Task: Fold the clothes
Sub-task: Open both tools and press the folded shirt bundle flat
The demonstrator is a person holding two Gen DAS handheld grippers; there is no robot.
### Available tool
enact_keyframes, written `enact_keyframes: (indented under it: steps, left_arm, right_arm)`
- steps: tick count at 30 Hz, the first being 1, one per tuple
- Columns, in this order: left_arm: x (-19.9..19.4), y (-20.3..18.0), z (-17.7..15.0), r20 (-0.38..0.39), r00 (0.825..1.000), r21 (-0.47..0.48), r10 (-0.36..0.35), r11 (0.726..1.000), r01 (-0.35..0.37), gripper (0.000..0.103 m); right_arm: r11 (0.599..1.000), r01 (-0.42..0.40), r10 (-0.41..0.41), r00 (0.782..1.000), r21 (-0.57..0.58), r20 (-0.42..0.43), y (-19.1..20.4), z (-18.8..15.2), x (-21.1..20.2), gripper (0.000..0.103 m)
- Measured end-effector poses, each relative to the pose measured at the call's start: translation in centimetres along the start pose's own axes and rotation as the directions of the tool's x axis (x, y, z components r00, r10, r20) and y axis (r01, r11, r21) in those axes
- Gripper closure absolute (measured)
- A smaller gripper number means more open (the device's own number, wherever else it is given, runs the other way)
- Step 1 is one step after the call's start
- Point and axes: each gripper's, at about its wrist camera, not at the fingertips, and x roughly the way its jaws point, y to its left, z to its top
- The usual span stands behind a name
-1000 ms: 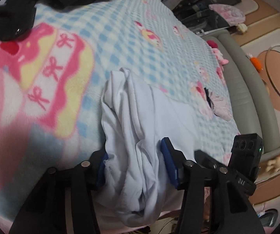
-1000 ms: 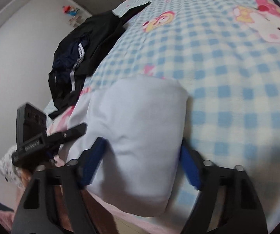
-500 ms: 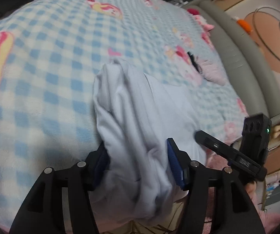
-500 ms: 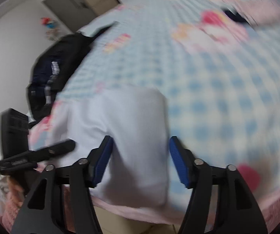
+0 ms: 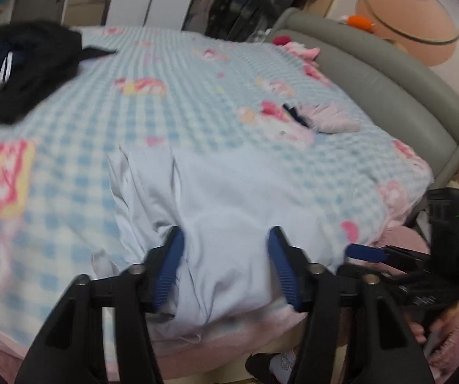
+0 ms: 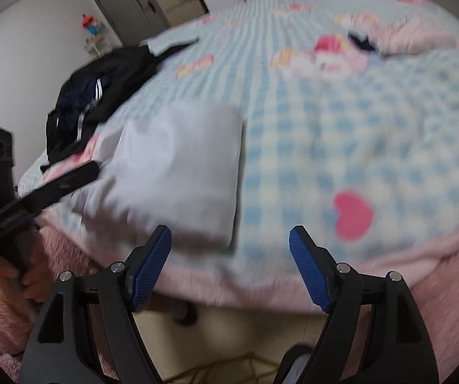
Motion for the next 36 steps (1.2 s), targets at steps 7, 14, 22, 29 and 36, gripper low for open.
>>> enact_keyframes:
  steps: [7, 14, 22, 29, 36]
  left_arm:
    - [-1.9, 1.7, -0.5, 0.096, 0.99, -0.11, -0.105, 0.987, 0.116, 0.045]
    - [0.3, 1.5, -0.9, 0.041, 0.999, -0.115, -0.017, 0.993, 0.022, 0.04]
    - [-0.9, 1.2, -1.3, 0.103, 0.991, -0.077, 0.081, 0.994, -0.073, 0.075]
    - [-2.3, 0.7, -1.2, 0.136, 0.988, -0.041, 0.078, 0.996, -0.073, 0.075]
    - [-1.2, 0.9, -1.6, 0.071, 0.995, -0.045, 0.064, 0.997, -0.061, 0.075]
  right_arm:
    - [0.997, 0.025, -0.027, 0.999, -0.067, -0.036, 1.5, -0.7, 1.2, 0.025]
    - [0.98, 0.134, -0.14, 0.99, -0.15, -0.029, 3.1, -1.5, 2.5, 0.027]
    - [0.995, 0.019, -0.029, 0.994, -0.093, -0.109, 2.0, -1.7, 2.5, 0.05]
    - [0.988, 0.097, -0.105, 0.993, -0.12, -0.056, 3.0, -1.0, 2.7, 0.05]
    - [0.985, 0.083, -0.093, 0.994, -0.153, -0.055, 3.4, -0.4, 3.1, 0.047]
